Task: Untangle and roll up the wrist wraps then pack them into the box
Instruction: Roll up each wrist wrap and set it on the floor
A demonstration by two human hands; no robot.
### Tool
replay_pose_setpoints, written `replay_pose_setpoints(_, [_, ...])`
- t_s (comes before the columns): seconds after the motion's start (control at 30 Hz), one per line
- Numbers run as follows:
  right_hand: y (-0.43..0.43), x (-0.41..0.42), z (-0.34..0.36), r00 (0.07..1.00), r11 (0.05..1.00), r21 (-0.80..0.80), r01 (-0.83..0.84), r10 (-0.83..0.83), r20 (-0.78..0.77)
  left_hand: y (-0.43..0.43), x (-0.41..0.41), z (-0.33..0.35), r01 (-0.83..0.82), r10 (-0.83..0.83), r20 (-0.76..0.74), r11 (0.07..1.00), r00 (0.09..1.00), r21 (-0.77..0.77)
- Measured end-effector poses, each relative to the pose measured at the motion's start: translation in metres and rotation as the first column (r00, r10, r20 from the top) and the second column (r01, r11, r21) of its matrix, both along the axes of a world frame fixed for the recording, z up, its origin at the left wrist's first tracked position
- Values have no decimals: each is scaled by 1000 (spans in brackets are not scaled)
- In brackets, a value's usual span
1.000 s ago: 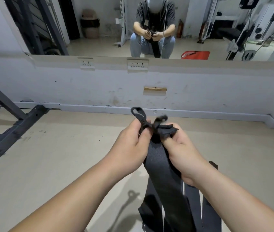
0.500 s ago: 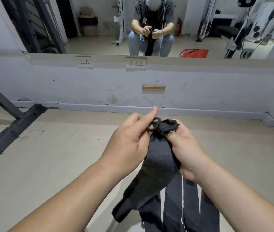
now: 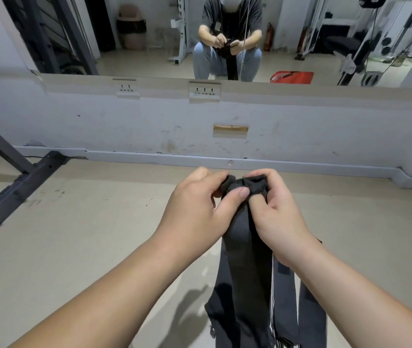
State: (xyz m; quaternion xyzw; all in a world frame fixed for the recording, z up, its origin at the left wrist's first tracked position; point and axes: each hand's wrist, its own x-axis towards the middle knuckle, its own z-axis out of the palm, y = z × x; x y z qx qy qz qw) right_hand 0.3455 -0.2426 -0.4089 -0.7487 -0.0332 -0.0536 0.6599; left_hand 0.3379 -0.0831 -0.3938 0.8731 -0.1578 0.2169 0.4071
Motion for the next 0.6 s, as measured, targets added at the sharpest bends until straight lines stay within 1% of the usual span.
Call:
replay_pose_setpoints(0.07, [2, -3, 0, 999, 1000, -29, 5, -4, 33, -2, 2, -5, -58, 57, 43, 998, 997, 9])
replay_pose_setpoints(0.13, [5, -4, 0, 999, 1000, -23, 11, -10, 45, -3, 2, -5, -74, 69, 86, 995, 994, 64])
replay_pose_setpoints(0.23, [7, -1, 0, 1000, 995, 97, 12, -13, 6, -3, 3, -1, -59, 34, 179, 989, 983, 135])
replay_pose_setpoints(0.33, [7, 0, 2, 999, 983, 180, -16, 25, -47, -3, 5, -2, -32, 12, 229, 996, 973, 84])
replay_pose_setpoints(0.37, [5, 0, 2, 997, 981, 191, -27, 40, -64, -3, 3, -2, -7, -14, 214, 995, 977, 95])
replay_pose_setpoints(0.47, [1, 1, 3, 994, 980, 198, -32, 52, -96, -5, -1, -4, 118, -129, 47, 975, 991, 189])
replay_pose_setpoints(0.5, [-1, 1, 2, 994, 981, 191, -32, 52, -96, -4, 0, -4, 150, -158, 25, 969, 987, 194])
replay_pose_setpoints(0.6, [-4, 2, 1, 995, 985, 165, -55, 67, -70, 6, 6, -5, 155, -169, 88, 977, 982, 150])
